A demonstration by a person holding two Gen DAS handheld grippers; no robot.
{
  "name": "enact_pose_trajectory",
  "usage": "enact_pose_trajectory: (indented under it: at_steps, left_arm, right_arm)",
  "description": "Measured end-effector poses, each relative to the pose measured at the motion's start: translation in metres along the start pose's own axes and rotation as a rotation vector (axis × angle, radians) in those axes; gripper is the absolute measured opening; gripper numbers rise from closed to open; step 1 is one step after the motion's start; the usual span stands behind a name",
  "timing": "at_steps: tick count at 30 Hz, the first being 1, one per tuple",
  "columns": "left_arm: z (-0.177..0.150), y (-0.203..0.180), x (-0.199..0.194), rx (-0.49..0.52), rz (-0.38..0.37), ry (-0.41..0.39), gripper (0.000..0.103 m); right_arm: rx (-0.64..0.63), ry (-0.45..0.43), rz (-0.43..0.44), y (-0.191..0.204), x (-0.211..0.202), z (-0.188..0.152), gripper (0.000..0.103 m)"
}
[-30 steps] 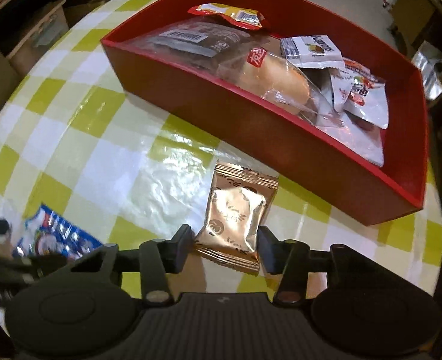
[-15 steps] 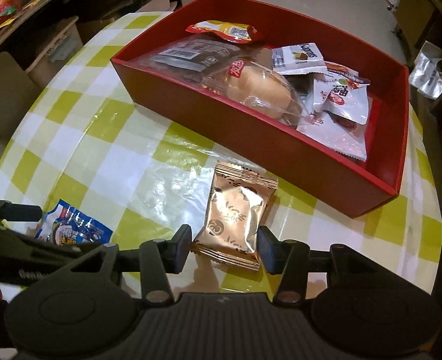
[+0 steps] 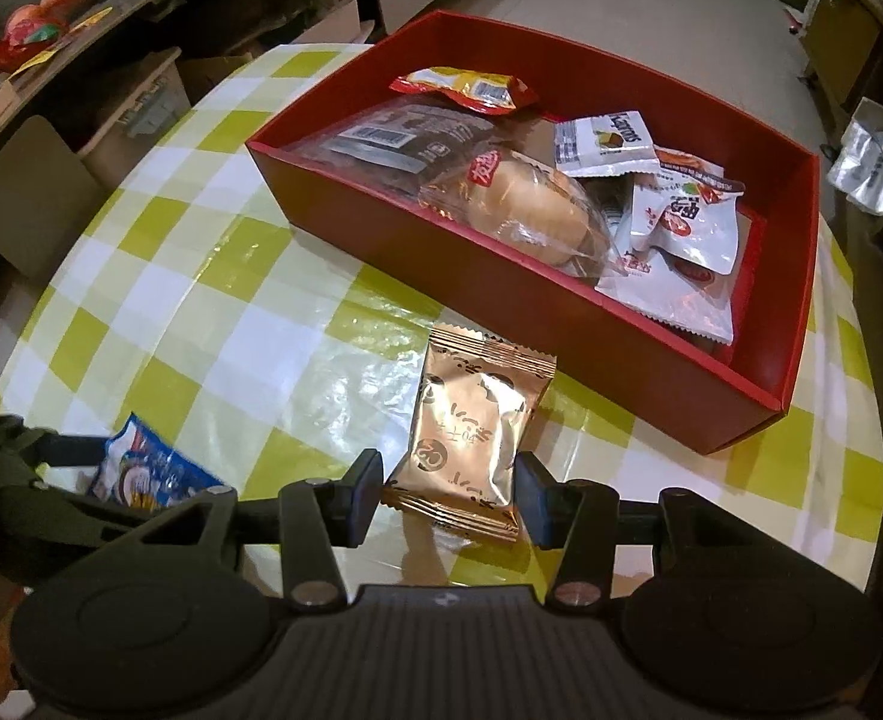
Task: Organize snacks
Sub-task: 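Close left gripper on blue packet while right gripper closes on gold foil packet, then lift and carry both held packets over the red box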
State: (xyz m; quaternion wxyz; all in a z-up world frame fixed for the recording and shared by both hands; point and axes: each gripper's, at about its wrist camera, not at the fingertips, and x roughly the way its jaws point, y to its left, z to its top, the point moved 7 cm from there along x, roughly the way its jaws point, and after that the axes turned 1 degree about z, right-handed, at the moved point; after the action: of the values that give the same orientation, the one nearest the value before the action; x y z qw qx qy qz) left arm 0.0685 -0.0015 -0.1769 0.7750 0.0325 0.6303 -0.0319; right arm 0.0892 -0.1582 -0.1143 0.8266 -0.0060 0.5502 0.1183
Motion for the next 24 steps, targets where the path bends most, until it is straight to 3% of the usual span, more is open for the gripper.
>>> enact_pose_trajectory:
  at_steps: [14, 19, 24]
  left_arm:
    - [0.01, -0.004, -0.029, -0.023, -0.038, -0.054, 0.083]
    - [0.012, -0.003, -0.03, -0.024, -0.049, -0.06, 0.074]
    - [0.015, -0.008, -0.027, -0.001, -0.039, -0.066, 0.078]
  right_arm:
    - [-0.001, -0.03, -0.002, -0.004, -0.012, 0.0, 0.058]
    - [-0.006, -0.039, 0.001, -0.002, -0.014, 0.002, 0.057]
    - [-0.007, -0.026, -0.004, -0.003, -0.011, 0.0, 0.058]
